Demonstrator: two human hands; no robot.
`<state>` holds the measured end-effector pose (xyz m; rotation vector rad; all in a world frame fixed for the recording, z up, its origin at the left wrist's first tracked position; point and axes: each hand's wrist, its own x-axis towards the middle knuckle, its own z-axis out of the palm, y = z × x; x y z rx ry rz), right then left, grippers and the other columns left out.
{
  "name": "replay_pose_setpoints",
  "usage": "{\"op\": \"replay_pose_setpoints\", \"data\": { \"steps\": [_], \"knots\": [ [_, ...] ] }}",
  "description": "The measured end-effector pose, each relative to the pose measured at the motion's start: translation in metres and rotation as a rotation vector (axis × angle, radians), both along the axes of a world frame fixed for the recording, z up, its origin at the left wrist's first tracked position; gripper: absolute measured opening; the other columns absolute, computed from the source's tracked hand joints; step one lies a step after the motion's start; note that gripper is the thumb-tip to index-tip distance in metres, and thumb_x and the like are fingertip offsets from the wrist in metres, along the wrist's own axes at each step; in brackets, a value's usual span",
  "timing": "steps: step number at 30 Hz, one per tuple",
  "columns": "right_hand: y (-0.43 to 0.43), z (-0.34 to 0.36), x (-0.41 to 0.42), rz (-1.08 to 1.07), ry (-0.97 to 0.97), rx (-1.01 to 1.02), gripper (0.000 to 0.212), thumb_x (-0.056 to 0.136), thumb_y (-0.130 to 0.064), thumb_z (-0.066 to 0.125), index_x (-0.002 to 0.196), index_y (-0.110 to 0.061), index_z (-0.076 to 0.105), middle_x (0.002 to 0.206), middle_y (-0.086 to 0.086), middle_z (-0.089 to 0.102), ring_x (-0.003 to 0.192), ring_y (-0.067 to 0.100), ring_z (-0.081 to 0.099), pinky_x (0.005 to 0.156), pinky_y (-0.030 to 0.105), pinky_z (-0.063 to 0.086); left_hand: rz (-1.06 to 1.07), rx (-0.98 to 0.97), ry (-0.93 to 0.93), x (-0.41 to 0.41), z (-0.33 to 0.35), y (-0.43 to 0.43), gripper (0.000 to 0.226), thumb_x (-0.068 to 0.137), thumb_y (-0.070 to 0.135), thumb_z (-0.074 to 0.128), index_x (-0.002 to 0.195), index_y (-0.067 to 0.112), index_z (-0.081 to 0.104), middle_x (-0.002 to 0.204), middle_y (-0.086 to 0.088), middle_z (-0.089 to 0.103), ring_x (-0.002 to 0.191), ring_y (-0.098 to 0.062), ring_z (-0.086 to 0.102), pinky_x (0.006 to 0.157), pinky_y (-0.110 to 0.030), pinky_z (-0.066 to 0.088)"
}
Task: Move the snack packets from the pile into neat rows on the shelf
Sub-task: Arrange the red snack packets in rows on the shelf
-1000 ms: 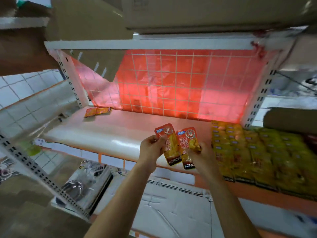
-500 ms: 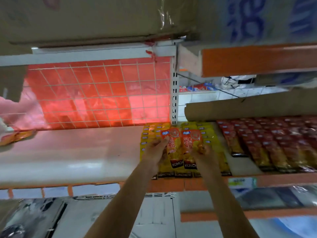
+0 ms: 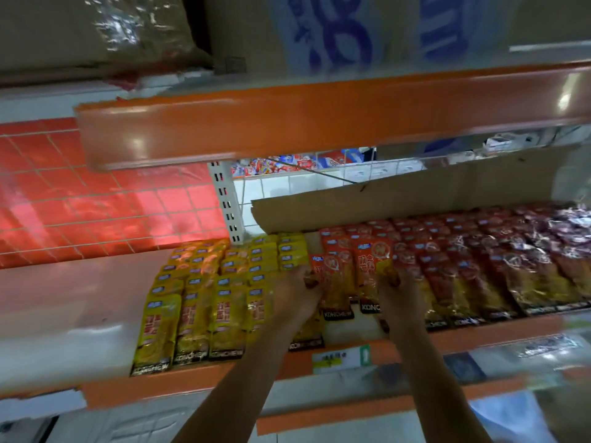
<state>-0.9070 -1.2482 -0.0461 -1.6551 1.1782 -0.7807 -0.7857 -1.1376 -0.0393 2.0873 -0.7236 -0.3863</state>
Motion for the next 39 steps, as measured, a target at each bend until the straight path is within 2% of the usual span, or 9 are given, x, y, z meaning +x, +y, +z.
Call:
{"op": "replay_pose_setpoints", "data": {
  "steps": [4, 6, 8, 11, 14, 21, 26, 34, 39],
  "knots": [
    [-0.016, -0.009, -0.017, 0.068, 0.088, -0.025, 0.021, 0.084, -0.007, 0.055, 0.067, -0.017, 0.051, 0.056, 0.000, 0.045, 0.055, 0.019, 0.043, 0.052, 0.026, 0.029, -0.009, 0.027, -0.040, -0.015, -0.004, -0.023, 0.047, 0.087, 0.026, 0.069, 0.130, 0.019, 0.053, 0.120, -0.001, 0.065, 0.106, -0.017, 0.062, 0.080, -0.022, 0.045],
    [-0.018, -0.016, -0.018, 0.101, 0.136, -0.029, 0.007, 0.085, -0.012, 0.056, 0.081, -0.016, 0.060, 0.060, -0.002, 0.051, 0.061, 0.021, 0.050, 0.057, 0.029, 0.036, -0.011, 0.038, -0.099, -0.019, -0.004, -0.030, 0.050, 0.088, 0.022, 0.066, 0.135, 0.020, 0.049, 0.120, -0.002, 0.065, 0.108, -0.020, 0.061, 0.079, -0.019, 0.040],
    [-0.017, -0.022, -0.016, 0.123, 0.171, -0.005, 0.017, 0.088, -0.018, 0.054, 0.103, -0.016, 0.062, 0.065, -0.003, 0.055, 0.063, 0.018, 0.052, 0.061, 0.031, 0.040, -0.028, 0.056, -0.155, -0.019, -0.006, -0.035, 0.052, 0.089, 0.016, 0.064, 0.138, 0.023, 0.047, 0.118, -0.002, 0.066, 0.105, -0.019, 0.063, 0.077, -0.017, 0.040],
    [-0.010, -0.022, -0.014, 0.183, 0.176, -0.006, 0.030, 0.092, -0.016, 0.050, 0.122, -0.019, 0.050, 0.082, 0.002, 0.062, 0.069, 0.019, 0.058, 0.060, 0.033, 0.047, -0.064, 0.113, -0.227, -0.019, -0.011, -0.040, 0.038, 0.090, 0.013, 0.064, 0.126, 0.024, 0.060, 0.113, -0.001, 0.069, 0.099, -0.015, 0.064, 0.076, -0.014, 0.042],
    [-0.001, -0.019, -0.015, 0.241, 0.189, -0.057, 0.048, 0.091, -0.009, 0.053, 0.135, -0.017, 0.035, 0.105, 0.008, 0.063, 0.094, 0.028, 0.063, 0.078, 0.042, 0.053, -0.058, 0.131, -0.285, -0.021, -0.013, -0.043, 0.027, 0.090, 0.019, 0.065, 0.116, 0.023, 0.067, 0.107, 0.001, 0.070, 0.094, -0.013, 0.065, 0.077, -0.018, 0.046],
    [0.001, -0.024, -0.015, 0.334, 0.318, -0.220, 0.047, 0.095, -0.016, 0.050, 0.139, -0.023, 0.033, 0.104, 0.003, 0.065, 0.090, 0.024, 0.064, 0.076, 0.036, 0.052, -0.057, 0.200, -0.396, -0.016, -0.013, -0.045, 0.021, 0.093, 0.015, 0.058, 0.110, 0.017, 0.070, 0.105, -0.003, 0.072, 0.091, -0.017, 0.067, 0.079, -0.027, 0.054],
    [0.004, -0.025, -0.013, 0.359, 0.376, -0.264, 0.059, 0.092, -0.011, 0.053, 0.144, -0.017, 0.025, 0.112, 0.009, 0.063, 0.100, 0.028, 0.062, 0.081, 0.034, 0.049, -0.054, 0.214, -0.403, -0.015, -0.013, -0.045, 0.021, 0.096, 0.017, 0.053, 0.107, 0.014, 0.071, 0.102, -0.005, 0.072, 0.089, -0.017, 0.066, 0.072, -0.020, 0.047],
    [0.005, -0.028, -0.010, 0.386, 0.540, -0.339, 0.036, 0.092, -0.018, 0.051, 0.128, -0.016, 0.049, 0.126, 0.011, 0.050, 0.118, 0.028, 0.046, 0.100, 0.035, 0.037, -0.058, 0.207, -0.425, -0.014, -0.010, -0.042, 0.024, 0.097, 0.013, 0.048, 0.108, 0.013, 0.070, 0.105, -0.007, 0.071, 0.092, -0.020, 0.067, 0.080, -0.029, 0.055],
    [0.008, -0.023, -0.002, 0.359, 0.452, -0.475, 0.043, 0.087, -0.014, 0.057, 0.130, -0.016, 0.051, 0.131, 0.008, 0.050, 0.123, 0.028, 0.043, 0.103, 0.034, 0.032, -0.022, 0.203, -0.476, -0.009, -0.007, -0.033, 0.024, 0.096, 0.016, 0.048, 0.106, 0.022, 0.069, 0.100, -0.003, 0.070, 0.089, -0.020, 0.066, 0.066, -0.024, 0.045]
  ]
}}
